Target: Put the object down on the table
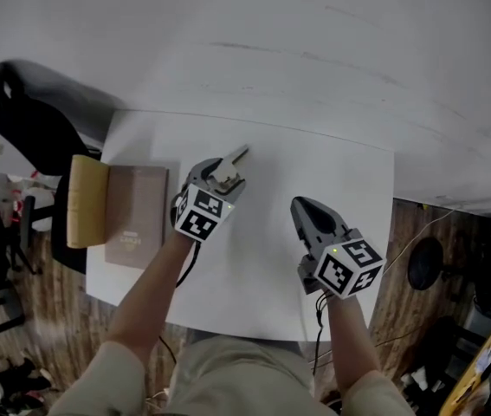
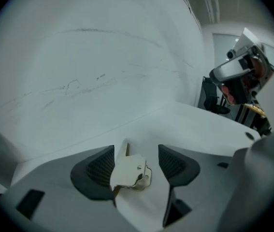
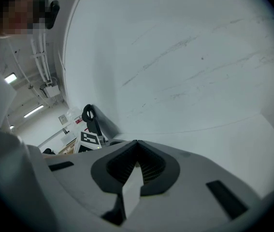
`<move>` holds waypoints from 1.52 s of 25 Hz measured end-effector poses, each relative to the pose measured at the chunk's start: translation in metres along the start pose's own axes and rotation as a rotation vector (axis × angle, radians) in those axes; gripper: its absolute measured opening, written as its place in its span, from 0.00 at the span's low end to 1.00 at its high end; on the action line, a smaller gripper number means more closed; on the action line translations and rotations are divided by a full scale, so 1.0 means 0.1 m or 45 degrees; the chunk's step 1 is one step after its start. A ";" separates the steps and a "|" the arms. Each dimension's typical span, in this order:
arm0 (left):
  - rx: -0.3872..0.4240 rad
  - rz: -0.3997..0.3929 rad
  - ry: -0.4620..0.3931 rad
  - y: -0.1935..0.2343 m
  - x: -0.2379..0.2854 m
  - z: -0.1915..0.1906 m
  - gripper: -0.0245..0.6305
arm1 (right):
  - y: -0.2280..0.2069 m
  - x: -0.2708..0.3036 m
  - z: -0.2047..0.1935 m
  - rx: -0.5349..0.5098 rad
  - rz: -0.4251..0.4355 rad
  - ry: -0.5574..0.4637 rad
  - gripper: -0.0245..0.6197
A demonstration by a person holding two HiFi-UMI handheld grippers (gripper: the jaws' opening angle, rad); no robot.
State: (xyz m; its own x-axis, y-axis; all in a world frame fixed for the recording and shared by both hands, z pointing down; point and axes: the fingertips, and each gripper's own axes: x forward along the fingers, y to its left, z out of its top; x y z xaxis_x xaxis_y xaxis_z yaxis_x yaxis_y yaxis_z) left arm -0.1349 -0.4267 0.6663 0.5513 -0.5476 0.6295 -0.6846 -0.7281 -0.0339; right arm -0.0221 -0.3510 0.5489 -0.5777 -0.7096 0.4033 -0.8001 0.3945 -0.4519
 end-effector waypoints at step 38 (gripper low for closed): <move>-0.032 0.148 -0.656 -0.54 -3.54 1.63 0.15 | 1.96 -2.02 1.46 -0.494 0.111 -0.489 0.07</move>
State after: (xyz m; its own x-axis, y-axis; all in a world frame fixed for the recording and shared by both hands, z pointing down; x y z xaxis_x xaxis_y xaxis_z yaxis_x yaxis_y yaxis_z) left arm -0.2156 -0.2612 0.3185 0.6299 -0.7602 0.1593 -0.7627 -0.6441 -0.0579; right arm -0.0384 -0.2152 0.2626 -0.6022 -0.7980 0.0251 -0.7947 0.5961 -0.1150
